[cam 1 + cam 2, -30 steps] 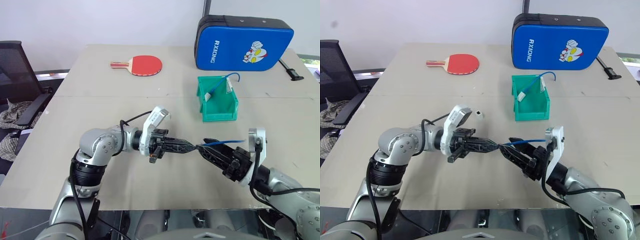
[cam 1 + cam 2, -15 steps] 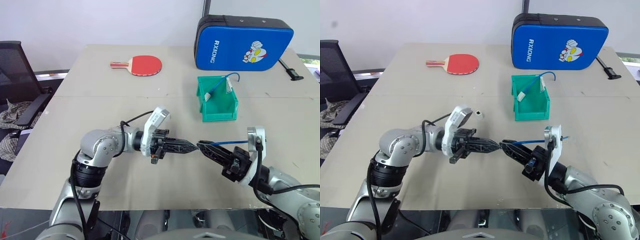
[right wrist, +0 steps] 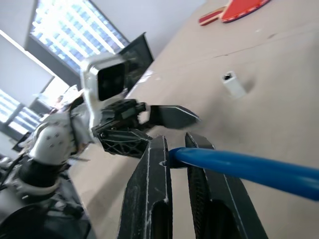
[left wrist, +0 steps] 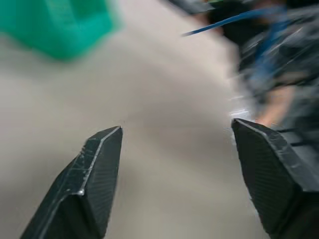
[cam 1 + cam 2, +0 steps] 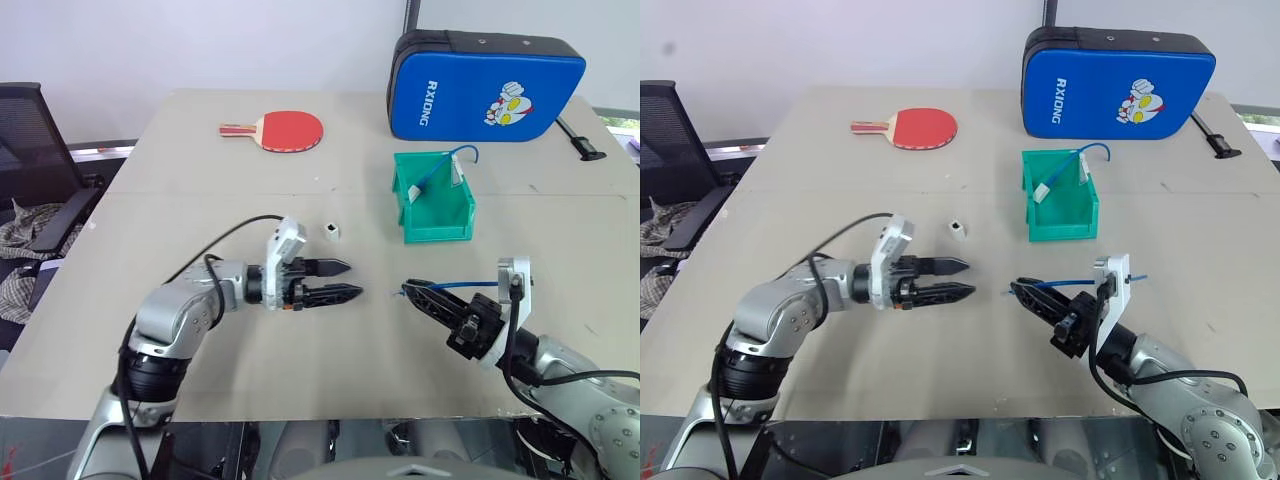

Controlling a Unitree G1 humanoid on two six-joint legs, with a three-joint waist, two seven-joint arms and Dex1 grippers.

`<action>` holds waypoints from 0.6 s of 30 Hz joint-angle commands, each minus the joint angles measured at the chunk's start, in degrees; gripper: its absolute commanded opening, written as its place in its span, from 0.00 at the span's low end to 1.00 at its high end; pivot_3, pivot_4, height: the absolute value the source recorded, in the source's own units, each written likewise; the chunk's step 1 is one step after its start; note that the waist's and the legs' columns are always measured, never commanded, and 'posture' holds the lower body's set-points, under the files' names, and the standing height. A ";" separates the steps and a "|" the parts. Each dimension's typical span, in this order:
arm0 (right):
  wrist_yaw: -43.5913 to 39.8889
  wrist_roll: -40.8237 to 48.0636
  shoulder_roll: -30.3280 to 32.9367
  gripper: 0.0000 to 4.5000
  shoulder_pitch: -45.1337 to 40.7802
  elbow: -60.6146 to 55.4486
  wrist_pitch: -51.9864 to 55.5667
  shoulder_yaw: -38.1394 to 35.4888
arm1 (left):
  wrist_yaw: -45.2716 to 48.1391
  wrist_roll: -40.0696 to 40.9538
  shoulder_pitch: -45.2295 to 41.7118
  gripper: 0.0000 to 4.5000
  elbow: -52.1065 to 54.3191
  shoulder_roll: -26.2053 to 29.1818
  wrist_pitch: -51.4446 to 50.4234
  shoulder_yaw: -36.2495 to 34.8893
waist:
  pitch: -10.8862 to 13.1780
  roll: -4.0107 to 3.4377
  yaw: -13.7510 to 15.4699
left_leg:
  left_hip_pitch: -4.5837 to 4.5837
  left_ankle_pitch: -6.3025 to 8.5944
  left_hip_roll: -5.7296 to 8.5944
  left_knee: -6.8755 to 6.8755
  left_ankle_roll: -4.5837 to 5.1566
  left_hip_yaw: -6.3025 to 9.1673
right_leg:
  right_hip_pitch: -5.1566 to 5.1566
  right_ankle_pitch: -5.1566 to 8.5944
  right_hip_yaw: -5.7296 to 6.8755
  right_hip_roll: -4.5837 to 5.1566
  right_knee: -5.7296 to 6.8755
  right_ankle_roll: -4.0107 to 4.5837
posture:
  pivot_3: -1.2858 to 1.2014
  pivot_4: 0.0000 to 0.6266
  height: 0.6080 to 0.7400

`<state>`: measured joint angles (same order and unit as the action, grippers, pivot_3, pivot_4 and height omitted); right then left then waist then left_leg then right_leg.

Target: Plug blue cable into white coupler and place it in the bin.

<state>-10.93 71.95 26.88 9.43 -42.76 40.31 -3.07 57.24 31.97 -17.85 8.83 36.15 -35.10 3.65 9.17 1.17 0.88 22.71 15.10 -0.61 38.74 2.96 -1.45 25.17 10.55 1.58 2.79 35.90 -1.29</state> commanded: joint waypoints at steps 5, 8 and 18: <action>-1.80 -3.25 -1.41 0.00 -1.79 1.06 -1.54 1.54 | -7.58 -11.22 -0.49 0.81 -7.60 -2.78 15.32 -1.83 | 0.00 0.00 0.03 | 0.03 0.00 0.02 0.01 0.00 -0.06 | 0.00 -0.01 -0.01 0.08 -0.04 -0.01 | 0.52 0.24 0.93; -2.21 -3.97 -1.29 0.00 -1.98 1.14 -1.39 1.62 | -10.21 -13.94 -2.72 0.81 -11.41 -4.69 16.37 -1.29 | 0.00 0.01 0.04 | 0.06 0.00 0.03 0.01 0.00 -0.05 | 0.00 -0.01 0.01 0.09 -0.04 -0.01 | 0.52 0.24 0.93; -1.49 -5.61 -1.29 0.00 -0.58 -0.19 -1.76 1.42 | -11.66 -22.35 -11.67 0.81 -25.15 -9.74 22.91 3.57 | -0.01 0.02 0.00 | 0.06 0.00 0.04 0.01 0.01 -0.03 | -0.01 -0.09 0.19 0.04 -0.03 -0.13 | 0.52 0.24 0.93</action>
<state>-12.18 66.11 25.66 8.77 -40.66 39.62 -0.95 46.07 10.97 -28.35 -15.66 26.60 -14.07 6.94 9.16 1.20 0.87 22.76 15.10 -0.57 38.75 2.97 -1.48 25.15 10.43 1.79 2.82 35.87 -1.48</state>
